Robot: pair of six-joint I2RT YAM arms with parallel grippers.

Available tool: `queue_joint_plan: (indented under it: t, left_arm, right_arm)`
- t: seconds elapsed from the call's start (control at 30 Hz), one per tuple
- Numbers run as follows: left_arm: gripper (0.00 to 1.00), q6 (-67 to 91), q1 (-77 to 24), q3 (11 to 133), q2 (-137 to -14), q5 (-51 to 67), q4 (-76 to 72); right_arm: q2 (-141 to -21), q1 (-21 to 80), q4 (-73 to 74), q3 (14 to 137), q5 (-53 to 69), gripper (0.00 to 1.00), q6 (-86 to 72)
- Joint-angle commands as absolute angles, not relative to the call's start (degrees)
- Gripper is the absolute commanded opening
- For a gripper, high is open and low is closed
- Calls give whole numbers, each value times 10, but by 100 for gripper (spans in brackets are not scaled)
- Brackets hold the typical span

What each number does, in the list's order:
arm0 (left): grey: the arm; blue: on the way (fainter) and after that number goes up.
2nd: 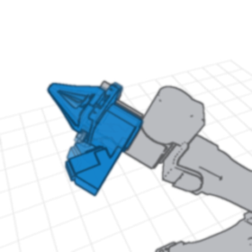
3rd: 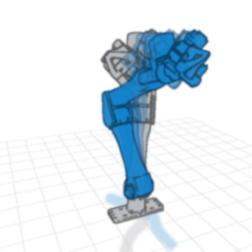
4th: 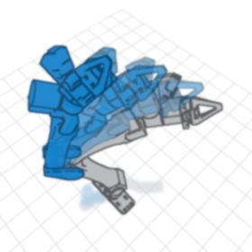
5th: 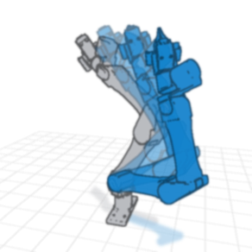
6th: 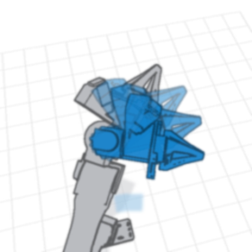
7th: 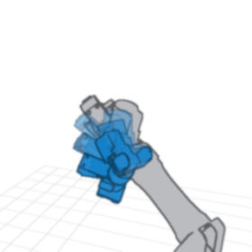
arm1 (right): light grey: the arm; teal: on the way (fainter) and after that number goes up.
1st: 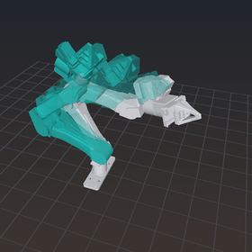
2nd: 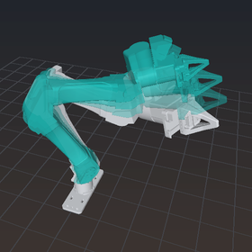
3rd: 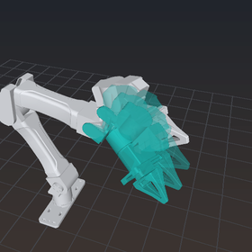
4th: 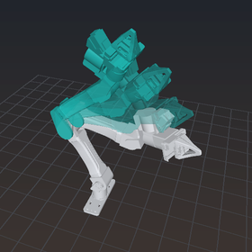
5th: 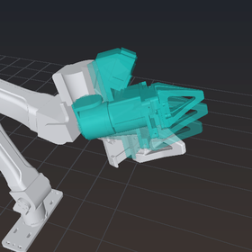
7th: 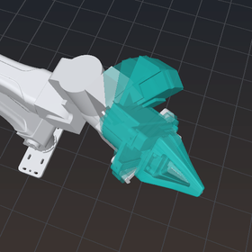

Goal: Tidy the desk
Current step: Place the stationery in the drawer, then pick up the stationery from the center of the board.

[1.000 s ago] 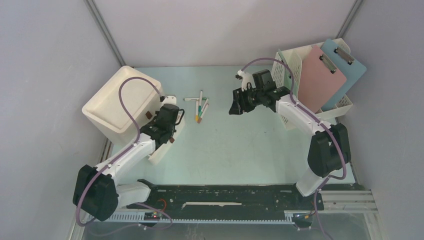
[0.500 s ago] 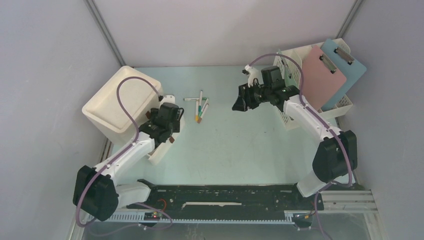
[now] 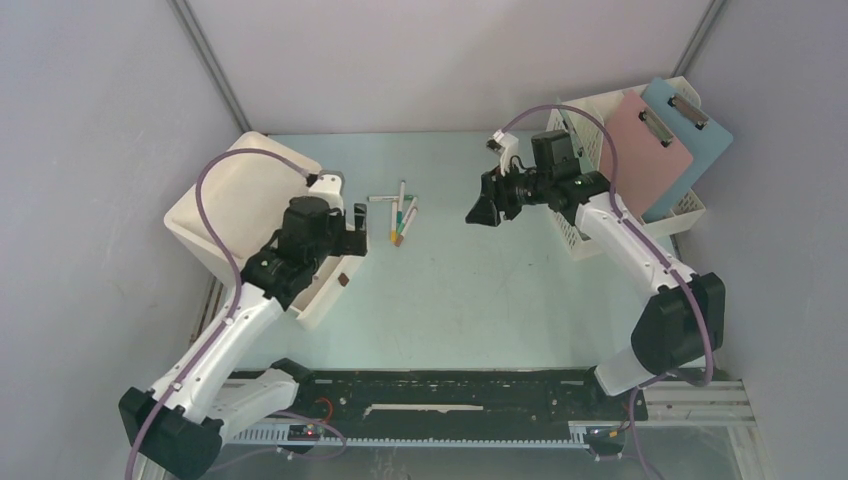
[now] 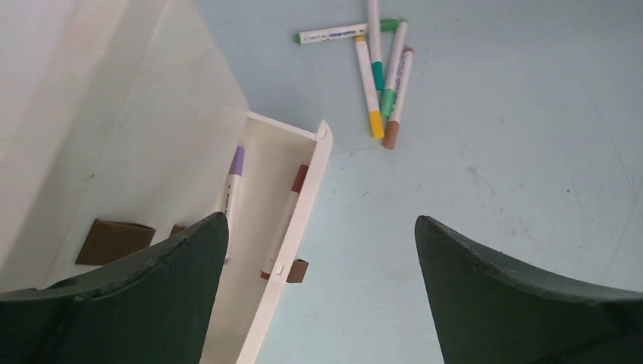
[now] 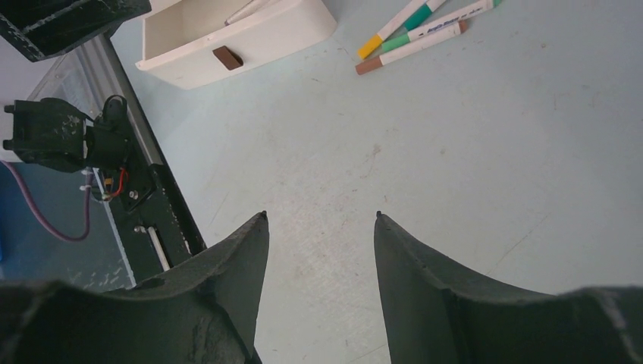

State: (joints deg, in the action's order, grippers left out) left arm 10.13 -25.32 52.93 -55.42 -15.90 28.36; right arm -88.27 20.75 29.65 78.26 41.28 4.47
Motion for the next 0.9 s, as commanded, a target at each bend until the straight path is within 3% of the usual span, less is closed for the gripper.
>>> queue_joint_plan:
  t: [0.0,0.1,0.3,0.4,0.47,0.63,0.87]
  left_arm:
    - [100,44,-248,518,-545,-98,255]
    - [100,29,-239,514,-533,-44,260]
    - [100,18,-237,477,-475,-47,247]
    - [100,20,-237,476,-465,-42,246]
    - [100,23,-238,474,-466,-32,246]
    - [100,27,-238,479,-480,-24,254]
    - [100,28,-237,476,-456,-24,250]
  right_arm:
    - [-842,202,298,784,410,61,81]
    - [-830,202,299,784,390,62,102]
    - [-817,202,280,784,348,63,140]
    - [-834,201,248,784,368,69,155]
    - [-857,201,221,784,379,73,151]
    - [-961,218,218,848,371,71,101]
    - [-1095,305,230,958,207,66,-8]
